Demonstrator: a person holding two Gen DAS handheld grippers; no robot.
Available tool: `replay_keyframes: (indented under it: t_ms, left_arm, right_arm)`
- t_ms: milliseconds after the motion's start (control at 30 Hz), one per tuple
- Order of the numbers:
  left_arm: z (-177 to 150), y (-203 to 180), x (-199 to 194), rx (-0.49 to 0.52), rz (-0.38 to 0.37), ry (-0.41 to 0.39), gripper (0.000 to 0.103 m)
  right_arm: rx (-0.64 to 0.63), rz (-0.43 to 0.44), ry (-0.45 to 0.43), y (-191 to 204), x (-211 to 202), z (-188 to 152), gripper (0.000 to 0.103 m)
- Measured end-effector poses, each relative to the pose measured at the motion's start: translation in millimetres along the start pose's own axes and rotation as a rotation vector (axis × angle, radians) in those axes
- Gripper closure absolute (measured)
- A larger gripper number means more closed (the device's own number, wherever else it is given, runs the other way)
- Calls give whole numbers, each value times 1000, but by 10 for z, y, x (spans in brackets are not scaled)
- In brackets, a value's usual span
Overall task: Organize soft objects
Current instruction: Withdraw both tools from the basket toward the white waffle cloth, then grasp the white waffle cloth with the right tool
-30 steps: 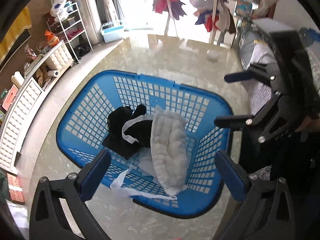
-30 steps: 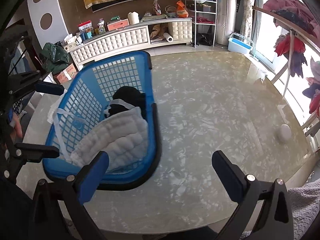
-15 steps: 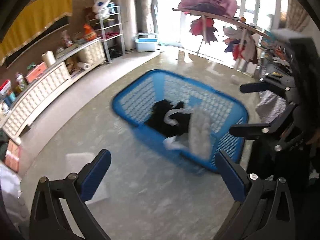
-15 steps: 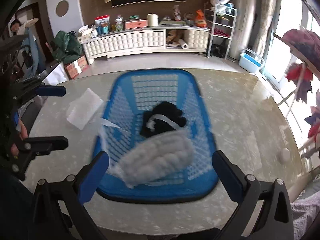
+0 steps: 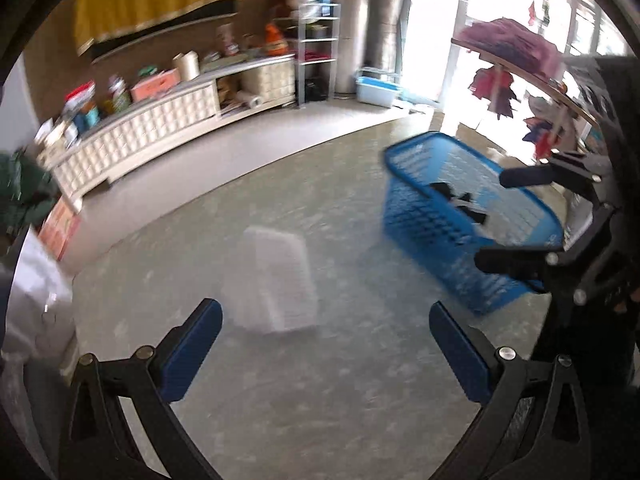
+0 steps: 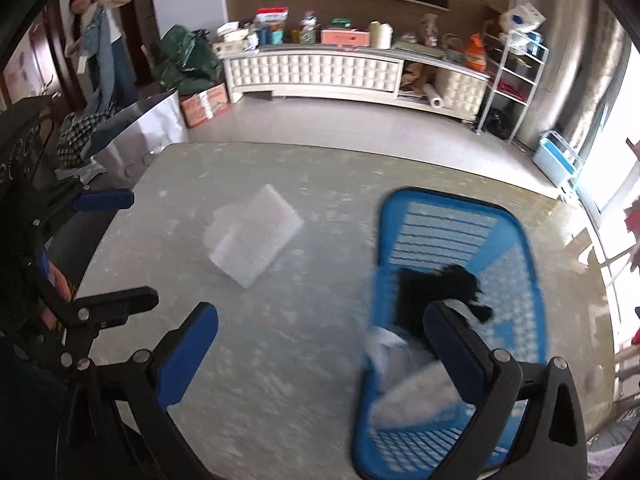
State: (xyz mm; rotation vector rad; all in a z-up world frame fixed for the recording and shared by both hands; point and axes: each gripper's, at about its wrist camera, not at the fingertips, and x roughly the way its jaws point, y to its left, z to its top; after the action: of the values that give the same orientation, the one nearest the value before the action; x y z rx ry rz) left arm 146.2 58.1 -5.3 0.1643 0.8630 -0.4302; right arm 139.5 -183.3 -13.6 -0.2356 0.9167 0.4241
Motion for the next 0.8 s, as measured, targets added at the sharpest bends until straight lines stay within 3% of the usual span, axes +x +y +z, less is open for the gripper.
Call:
replay_keyframes:
  t_ms: [300, 500, 800]
  left_arm:
    - [-267, 693, 156, -160, 66, 56, 0]
    - [-415, 856, 272, -167, 132, 88, 0]
    - [-484, 1085, 596, -251, 121, 131, 0]
  right_arm:
    - [-59, 20, 92, 460, 609, 256, 0]
    - [-28, 53, 147, 518, 979, 343, 0]
    - [85, 138, 264, 581, 1629, 487, 0]
